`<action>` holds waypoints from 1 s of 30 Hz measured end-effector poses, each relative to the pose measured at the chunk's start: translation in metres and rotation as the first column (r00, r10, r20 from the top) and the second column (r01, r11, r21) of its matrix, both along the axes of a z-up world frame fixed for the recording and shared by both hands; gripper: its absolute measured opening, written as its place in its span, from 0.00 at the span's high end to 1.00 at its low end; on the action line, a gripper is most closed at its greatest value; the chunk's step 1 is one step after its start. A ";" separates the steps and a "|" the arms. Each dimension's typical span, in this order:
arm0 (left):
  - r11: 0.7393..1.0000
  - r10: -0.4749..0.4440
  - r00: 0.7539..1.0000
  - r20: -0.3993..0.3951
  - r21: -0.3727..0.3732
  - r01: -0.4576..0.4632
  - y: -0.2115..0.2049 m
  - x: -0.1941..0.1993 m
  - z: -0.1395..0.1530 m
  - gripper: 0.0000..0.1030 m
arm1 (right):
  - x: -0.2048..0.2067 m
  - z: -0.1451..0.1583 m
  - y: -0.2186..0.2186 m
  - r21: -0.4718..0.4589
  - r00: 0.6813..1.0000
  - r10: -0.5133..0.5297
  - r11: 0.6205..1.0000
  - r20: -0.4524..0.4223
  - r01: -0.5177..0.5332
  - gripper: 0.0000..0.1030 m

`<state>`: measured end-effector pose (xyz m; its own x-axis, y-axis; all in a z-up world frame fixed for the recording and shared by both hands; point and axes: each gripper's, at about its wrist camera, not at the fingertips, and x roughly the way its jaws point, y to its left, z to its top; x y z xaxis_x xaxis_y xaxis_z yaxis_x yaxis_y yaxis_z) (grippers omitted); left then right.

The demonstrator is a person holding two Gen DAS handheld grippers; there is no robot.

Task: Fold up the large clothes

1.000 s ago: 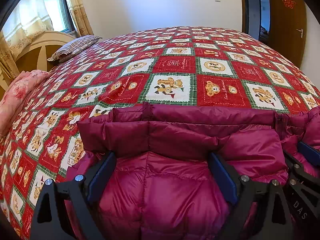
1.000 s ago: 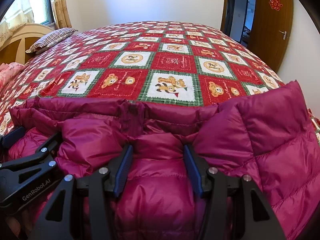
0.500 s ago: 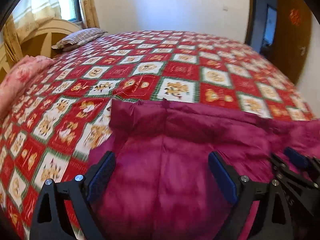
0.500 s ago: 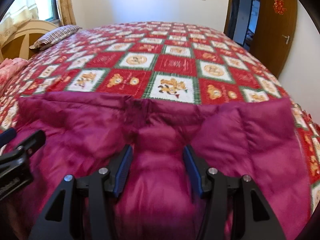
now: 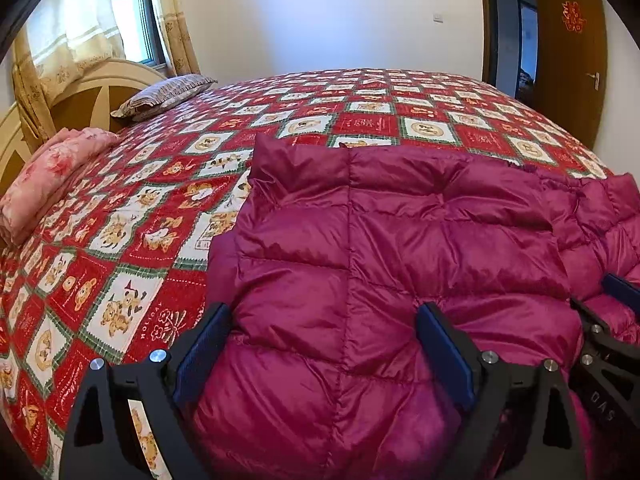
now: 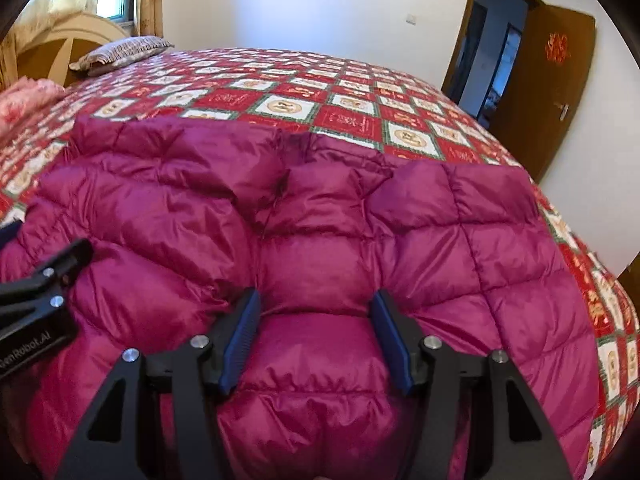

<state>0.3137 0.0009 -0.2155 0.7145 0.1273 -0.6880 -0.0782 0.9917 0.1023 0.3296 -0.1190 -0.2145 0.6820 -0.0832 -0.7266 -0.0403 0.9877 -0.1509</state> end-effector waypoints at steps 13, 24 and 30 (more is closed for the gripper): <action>0.992 0.083 0.996 -0.021 -0.098 -0.085 0.040 -0.064 0.003 0.09 | -0.057 0.011 0.006 -0.023 0.998 0.042 0.999 0.054 -0.040 0.36; 0.958 0.063 0.997 -0.046 -0.278 -0.073 0.053 -0.083 -0.009 0.09 | -0.082 0.017 0.004 -0.001 0.998 0.036 0.999 0.047 -0.036 0.35; 0.953 0.030 0.999 -0.013 -0.302 -0.032 0.048 -0.091 -0.011 0.13 | -0.092 -0.002 0.010 -0.030 0.997 0.044 0.999 0.058 -0.042 0.34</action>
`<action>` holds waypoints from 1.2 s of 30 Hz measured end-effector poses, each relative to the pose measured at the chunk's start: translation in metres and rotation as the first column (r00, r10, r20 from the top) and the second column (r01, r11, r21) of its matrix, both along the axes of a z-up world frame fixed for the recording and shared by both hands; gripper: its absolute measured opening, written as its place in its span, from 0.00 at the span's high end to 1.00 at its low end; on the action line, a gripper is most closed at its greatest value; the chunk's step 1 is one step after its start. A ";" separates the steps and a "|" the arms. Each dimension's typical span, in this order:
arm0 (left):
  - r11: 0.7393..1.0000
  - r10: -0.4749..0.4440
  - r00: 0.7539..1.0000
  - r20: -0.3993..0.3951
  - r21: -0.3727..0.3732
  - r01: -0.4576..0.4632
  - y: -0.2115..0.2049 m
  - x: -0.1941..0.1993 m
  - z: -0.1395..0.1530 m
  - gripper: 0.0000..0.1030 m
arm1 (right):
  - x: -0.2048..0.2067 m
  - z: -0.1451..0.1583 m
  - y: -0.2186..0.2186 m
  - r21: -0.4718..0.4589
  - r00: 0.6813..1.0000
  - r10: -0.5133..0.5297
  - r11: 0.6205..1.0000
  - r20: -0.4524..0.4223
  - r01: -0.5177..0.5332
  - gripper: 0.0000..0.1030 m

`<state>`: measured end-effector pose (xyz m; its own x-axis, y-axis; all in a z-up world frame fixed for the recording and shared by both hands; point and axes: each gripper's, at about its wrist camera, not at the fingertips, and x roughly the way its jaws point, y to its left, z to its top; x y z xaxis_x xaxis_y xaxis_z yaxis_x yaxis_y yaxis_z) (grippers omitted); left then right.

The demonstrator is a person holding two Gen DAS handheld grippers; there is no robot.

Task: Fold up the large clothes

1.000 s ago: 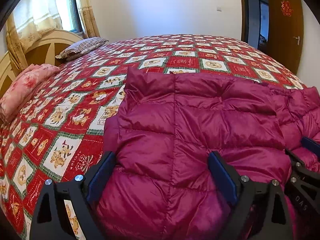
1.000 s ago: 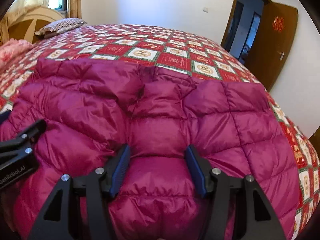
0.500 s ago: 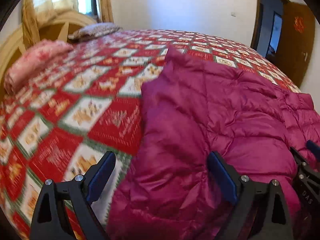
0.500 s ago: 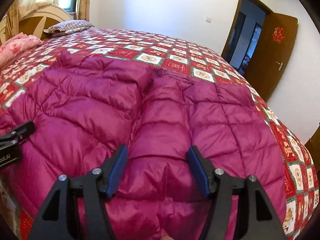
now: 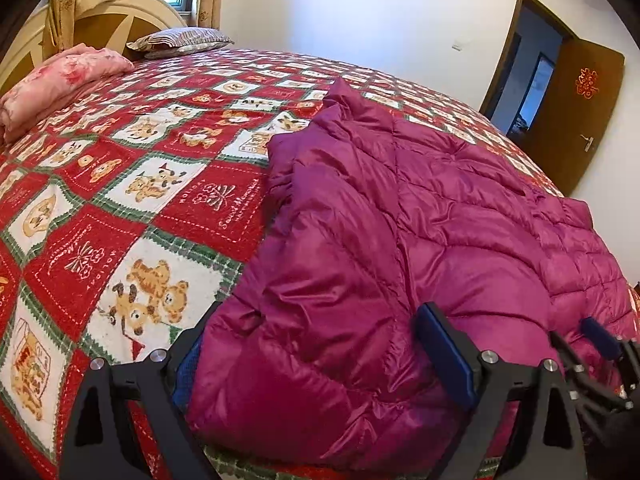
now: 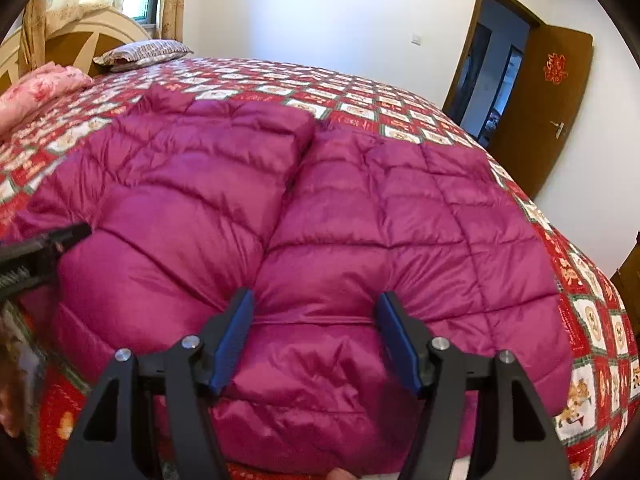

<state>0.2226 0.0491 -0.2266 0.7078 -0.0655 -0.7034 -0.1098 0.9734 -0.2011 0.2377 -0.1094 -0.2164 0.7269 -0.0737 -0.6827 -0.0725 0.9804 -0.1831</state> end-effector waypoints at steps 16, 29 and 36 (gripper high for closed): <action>0.990 -0.098 0.994 0.048 -0.099 0.102 -0.003 -0.009 0.010 0.85 | -0.001 -0.004 0.005 -0.021 1.000 -0.021 1.000 0.007 0.022 0.33; 0.998 -0.007 0.999 0.031 -0.069 0.010 0.004 -0.007 0.002 0.36 | -0.001 -0.004 0.004 -0.008 1.000 -0.025 1.000 0.012 0.026 0.33; 0.986 -0.148 0.986 0.081 -0.059 0.153 -0.009 -0.011 0.005 0.86 | -0.003 -0.004 0.004 -0.002 0.999 -0.028 1.000 0.016 0.028 0.33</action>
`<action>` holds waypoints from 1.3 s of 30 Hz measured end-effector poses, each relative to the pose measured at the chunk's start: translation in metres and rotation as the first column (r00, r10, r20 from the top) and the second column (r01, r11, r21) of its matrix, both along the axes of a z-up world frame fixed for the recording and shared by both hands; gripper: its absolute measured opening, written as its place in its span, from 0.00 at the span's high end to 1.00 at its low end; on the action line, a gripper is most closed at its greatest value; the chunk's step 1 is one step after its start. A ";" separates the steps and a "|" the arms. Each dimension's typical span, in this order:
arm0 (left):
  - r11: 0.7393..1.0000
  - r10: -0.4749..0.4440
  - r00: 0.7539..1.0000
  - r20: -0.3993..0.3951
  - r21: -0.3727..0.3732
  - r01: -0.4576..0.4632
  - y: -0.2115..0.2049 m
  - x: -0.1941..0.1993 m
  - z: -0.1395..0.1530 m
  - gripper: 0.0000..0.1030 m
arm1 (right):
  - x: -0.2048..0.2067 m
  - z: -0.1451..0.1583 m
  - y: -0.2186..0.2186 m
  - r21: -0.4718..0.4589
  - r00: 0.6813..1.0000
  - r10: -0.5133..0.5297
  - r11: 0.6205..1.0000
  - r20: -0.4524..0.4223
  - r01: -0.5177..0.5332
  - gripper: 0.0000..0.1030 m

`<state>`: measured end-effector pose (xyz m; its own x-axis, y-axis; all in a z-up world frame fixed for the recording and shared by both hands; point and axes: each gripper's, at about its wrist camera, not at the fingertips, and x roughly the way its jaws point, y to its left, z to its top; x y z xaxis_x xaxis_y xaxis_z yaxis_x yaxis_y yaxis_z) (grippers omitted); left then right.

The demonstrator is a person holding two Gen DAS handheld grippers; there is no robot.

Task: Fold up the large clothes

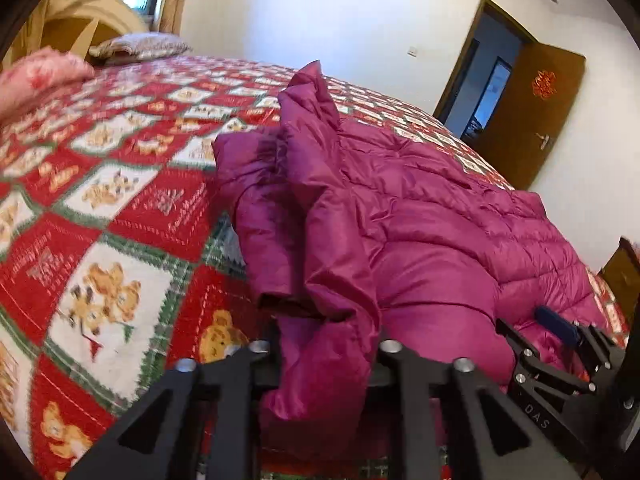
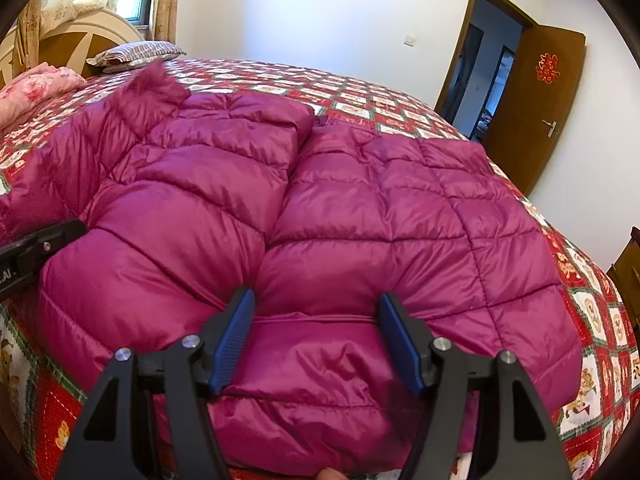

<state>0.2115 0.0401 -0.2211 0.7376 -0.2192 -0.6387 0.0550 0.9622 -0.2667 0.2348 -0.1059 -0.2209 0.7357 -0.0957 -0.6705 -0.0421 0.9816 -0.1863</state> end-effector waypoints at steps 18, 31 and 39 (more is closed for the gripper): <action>0.988 0.142 0.978 0.150 0.033 -0.149 0.086 -0.049 0.086 0.91 | -0.041 0.038 0.030 0.087 0.982 0.164 0.981 0.094 -0.173 0.26; 0.956 -0.175 0.939 0.295 0.280 0.090 -0.035 -0.068 0.146 0.91 | -0.009 0.035 -0.127 0.292 0.972 -0.236 0.931 0.019 0.220 0.22; 0.898 -0.412 0.895 0.173 0.242 0.367 -0.135 -0.039 0.100 0.91 | -0.009 0.012 -0.187 0.259 0.937 -0.342 0.900 -0.074 0.349 0.22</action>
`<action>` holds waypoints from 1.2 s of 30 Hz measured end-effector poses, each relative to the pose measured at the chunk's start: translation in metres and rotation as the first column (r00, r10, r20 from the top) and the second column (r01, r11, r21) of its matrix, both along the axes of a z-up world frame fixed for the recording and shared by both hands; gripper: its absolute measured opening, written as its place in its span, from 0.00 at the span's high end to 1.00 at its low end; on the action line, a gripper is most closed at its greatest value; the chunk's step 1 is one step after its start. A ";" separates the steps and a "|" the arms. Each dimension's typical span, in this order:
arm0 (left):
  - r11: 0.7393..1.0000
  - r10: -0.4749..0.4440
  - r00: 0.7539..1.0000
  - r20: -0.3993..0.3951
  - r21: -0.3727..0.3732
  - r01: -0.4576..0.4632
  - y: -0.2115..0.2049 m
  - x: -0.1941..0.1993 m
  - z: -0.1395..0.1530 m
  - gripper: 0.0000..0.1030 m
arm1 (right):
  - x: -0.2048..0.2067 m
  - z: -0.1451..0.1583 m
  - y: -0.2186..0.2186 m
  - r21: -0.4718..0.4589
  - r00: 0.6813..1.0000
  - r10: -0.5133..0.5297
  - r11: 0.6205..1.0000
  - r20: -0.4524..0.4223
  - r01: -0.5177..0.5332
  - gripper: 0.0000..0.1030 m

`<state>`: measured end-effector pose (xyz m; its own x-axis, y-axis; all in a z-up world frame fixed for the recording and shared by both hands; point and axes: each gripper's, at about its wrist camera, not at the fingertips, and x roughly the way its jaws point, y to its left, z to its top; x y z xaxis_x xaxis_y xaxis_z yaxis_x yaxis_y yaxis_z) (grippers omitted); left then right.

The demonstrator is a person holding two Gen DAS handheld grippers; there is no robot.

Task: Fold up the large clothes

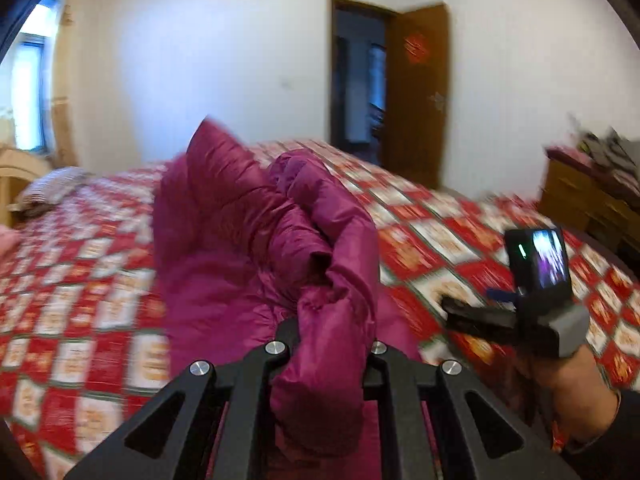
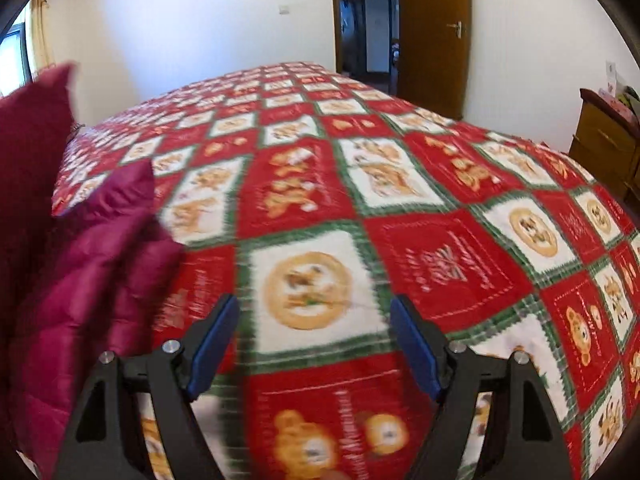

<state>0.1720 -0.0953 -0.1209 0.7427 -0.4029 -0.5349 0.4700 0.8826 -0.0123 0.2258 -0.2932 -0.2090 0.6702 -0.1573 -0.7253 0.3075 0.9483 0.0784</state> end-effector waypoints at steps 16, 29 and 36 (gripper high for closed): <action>0.957 -0.118 0.986 0.116 0.279 0.082 -0.059 -0.054 -0.004 0.31 | -0.003 -0.009 -0.020 0.010 0.999 0.019 1.000 -0.029 -0.019 0.34; 0.918 0.350 0.931 0.106 0.159 -0.363 0.061 0.028 0.040 0.14 | 0.025 0.114 0.039 -0.020 0.985 0.154 0.988 0.072 -0.153 0.55; 0.743 0.668 0.740 -0.080 0.120 -0.658 0.131 0.136 -0.004 0.14 | 0.091 0.157 0.138 -0.117 0.961 0.276 0.954 -0.018 -0.276 0.57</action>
<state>0.3079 0.0361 -0.1248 0.7402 0.2159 -0.6368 -0.2350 0.9704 0.0558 0.3169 -0.1553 -0.0517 0.6984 -0.0504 -0.7140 0.0327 0.9987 -0.0386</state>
